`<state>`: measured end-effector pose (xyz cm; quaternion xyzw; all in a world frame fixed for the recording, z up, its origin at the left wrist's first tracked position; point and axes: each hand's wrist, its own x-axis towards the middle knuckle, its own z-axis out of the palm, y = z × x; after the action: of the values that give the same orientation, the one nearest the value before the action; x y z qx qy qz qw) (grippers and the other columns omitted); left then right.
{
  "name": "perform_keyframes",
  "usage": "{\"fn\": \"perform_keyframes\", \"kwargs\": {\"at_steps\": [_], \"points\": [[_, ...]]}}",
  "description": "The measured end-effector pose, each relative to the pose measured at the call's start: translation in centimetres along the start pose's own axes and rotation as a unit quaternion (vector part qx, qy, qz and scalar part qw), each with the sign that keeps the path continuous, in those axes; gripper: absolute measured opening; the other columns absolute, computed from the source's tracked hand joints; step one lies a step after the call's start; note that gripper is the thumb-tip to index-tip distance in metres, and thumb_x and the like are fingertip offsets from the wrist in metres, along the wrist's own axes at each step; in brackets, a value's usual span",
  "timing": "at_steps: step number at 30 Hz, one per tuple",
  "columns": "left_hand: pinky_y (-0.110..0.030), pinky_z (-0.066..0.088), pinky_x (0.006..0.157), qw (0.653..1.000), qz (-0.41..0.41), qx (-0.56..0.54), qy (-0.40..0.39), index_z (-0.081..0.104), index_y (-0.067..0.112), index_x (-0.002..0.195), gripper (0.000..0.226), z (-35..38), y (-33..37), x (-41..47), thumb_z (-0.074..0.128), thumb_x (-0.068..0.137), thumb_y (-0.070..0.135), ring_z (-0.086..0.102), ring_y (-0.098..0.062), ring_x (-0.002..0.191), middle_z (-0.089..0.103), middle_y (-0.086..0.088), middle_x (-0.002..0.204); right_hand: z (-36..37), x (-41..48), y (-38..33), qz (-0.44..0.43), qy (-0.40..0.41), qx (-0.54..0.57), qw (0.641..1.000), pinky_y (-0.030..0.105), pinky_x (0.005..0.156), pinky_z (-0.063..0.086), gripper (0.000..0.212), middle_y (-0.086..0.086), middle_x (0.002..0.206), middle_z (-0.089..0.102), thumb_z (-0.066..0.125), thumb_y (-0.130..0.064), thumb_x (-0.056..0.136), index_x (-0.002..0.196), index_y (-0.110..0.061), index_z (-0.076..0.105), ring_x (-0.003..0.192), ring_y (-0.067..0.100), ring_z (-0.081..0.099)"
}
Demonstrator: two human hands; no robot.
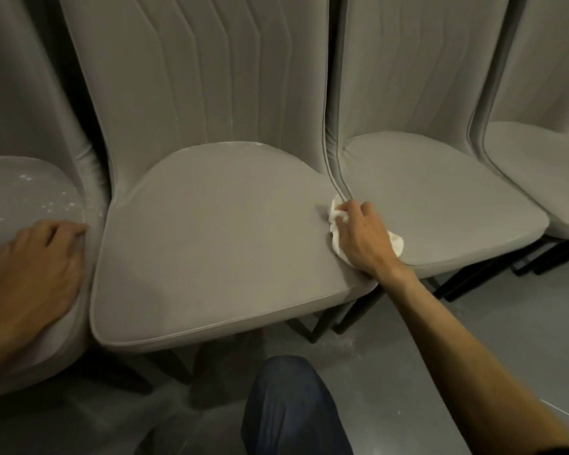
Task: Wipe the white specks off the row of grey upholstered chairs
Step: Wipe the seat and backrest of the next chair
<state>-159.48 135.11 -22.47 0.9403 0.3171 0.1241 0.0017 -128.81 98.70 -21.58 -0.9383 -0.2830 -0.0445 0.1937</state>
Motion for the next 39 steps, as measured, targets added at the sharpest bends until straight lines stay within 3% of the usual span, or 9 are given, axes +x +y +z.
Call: {"fn": "perform_keyframes", "kwargs": {"at_steps": [4, 8, 12, 14, 17, 23, 31, 35, 39], "points": [[-0.067, 0.043, 0.096, 0.998, 0.035, 0.016, -0.045, 0.060, -0.007, 0.133, 0.061, 0.1, -0.4, 0.4, 0.026, 0.098, 0.030, 0.052, -0.056, 0.108, 0.057, -0.032, 0.125, 0.1, -2.7, -0.3, -0.020, 0.031, -0.002, 0.999, 0.045, 0.080, 0.045, 0.019, 0.021, 0.107, 0.058, 0.054, -0.016, 0.099, 0.114, -0.006, 0.057, 0.089, 0.039, 0.055], [-0.064, 0.044, 0.084, 1.000, -0.009, 0.005, 0.010, 0.063, 0.003, 0.122, 0.042, -0.5, 1.0, 0.4, 0.039, 0.094, 0.022, 0.055, -0.051, 0.096, 0.057, -0.027, 0.115, 0.4, -7.9, -0.1, -0.066, 0.034, -0.080, 0.994, 0.037, 0.072, 0.041, 0.019, 0.010, 0.102, 0.058, 0.055, -0.021, 0.097, 0.112, -0.011, 0.058, 0.084, 0.027, 0.049], [-0.060, 0.043, 0.084, 1.000, -0.005, 0.006, 0.030, 0.063, 0.008, 0.118, 0.038, 0.2, 0.6, 0.5, 0.037, 0.096, 0.026, 0.055, -0.047, 0.095, 0.058, -0.023, 0.114, 0.3, -6.6, -2.0, -0.012, 0.053, -0.025, 0.998, 0.033, 0.064, 0.037, 0.014, 0.013, 0.090, 0.058, 0.065, -0.008, 0.090, 0.102, -0.008, 0.058, 0.072, 0.027, 0.051], [-0.057, 0.043, 0.084, 1.000, 0.001, 0.006, 0.030, 0.063, 0.009, 0.117, 0.038, 0.5, 0.2, 0.7, 0.036, 0.097, 0.027, 0.056, -0.044, 0.095, 0.059, -0.021, 0.113, 0.7, -4.1, -4.3, -0.017, 0.040, 0.003, 0.999, 0.032, 0.067, 0.032, 0.006, 0.015, 0.093, 0.058, 0.059, -0.010, 0.096, 0.100, -0.006, 0.056, 0.074, 0.029, 0.052], [-0.053, 0.042, 0.083, 0.999, 0.010, -0.001, 0.039, 0.063, 0.013, 0.112, 0.034, 0.5, 0.0, 0.7, 0.037, 0.098, 0.028, 0.055, -0.039, 0.094, 0.061, -0.015, 0.109, 2.1, 1.2, -7.5, -0.014, 0.026, -0.002, 1.000, 0.039, 0.077, 0.036, 0.016, 0.020, 0.107, 0.058, 0.047, -0.016, 0.103, 0.110, -0.004, 0.055, 0.090, 0.038, 0.057], [-0.047, 0.041, 0.080, 0.998, 0.046, -0.024, 0.022, 0.056, 0.023, 0.100, 0.023, 0.3, -0.4, 3.9, 0.038, 0.101, 0.037, 0.054, -0.030, 0.090, 0.055, -0.003, 0.101, 5.1, 11.0, -9.8, 0.086, 0.040, 0.009, 0.995, 0.049, 0.097, 0.035, 0.029, 0.029, 0.126, 0.052, 0.044, -0.017, 0.103, 0.124, 0.003, 0.050, 0.110, 0.047, 0.051], [-0.047, 0.046, 0.090, 0.995, 0.072, -0.069, -0.006, 0.065, 0.018, 0.115, 0.034, 2.3, 1.4, 9.1, 0.040, 0.100, 0.038, 0.060, -0.030, 0.106, 0.058, -0.005, 0.121, 6.9, 16.3, -11.5, 0.107, 0.040, -0.111, 0.987, 0.049, 0.099, 0.033, 0.030, 0.023, 0.123, 0.054, 0.039, -0.018, 0.104, 0.123, 0.002, 0.050, 0.116, 0.042, 0.047], [-0.046, 0.042, 0.089, 0.996, 0.063, -0.052, 0.027, 0.064, 0.021, 0.117, 0.033, 3.7, 1.3, 9.7, 0.044, 0.098, 0.039, 0.060, -0.030, 0.104, 0.055, -0.006, 0.123, 8.7, 15.0, -10.6, 0.079, 0.095, -0.083, 0.989, 0.051, 0.107, 0.031, 0.026, 0.026, 0.118, 0.060, 0.044, -0.010, 0.103, 0.118, 0.005, 0.058, 0.123, 0.046, 0.046], [-0.047, 0.043, 0.093, 0.996, 0.072, -0.041, 0.024, 0.063, 0.020, 0.119, 0.036, 3.8, 1.7, 9.6, 0.041, 0.100, 0.040, 0.059, -0.030, 0.107, 0.053, -0.008, 0.125, 9.5, 18.5, -12.8, 0.085, 0.054, -0.059, 0.993, 0.045, 0.104, 0.031, 0.024, 0.024, 0.126, 0.054, 0.041, -0.009, 0.103, 0.121, 0.000, 0.053, 0.119, 0.042, 0.047]]}}
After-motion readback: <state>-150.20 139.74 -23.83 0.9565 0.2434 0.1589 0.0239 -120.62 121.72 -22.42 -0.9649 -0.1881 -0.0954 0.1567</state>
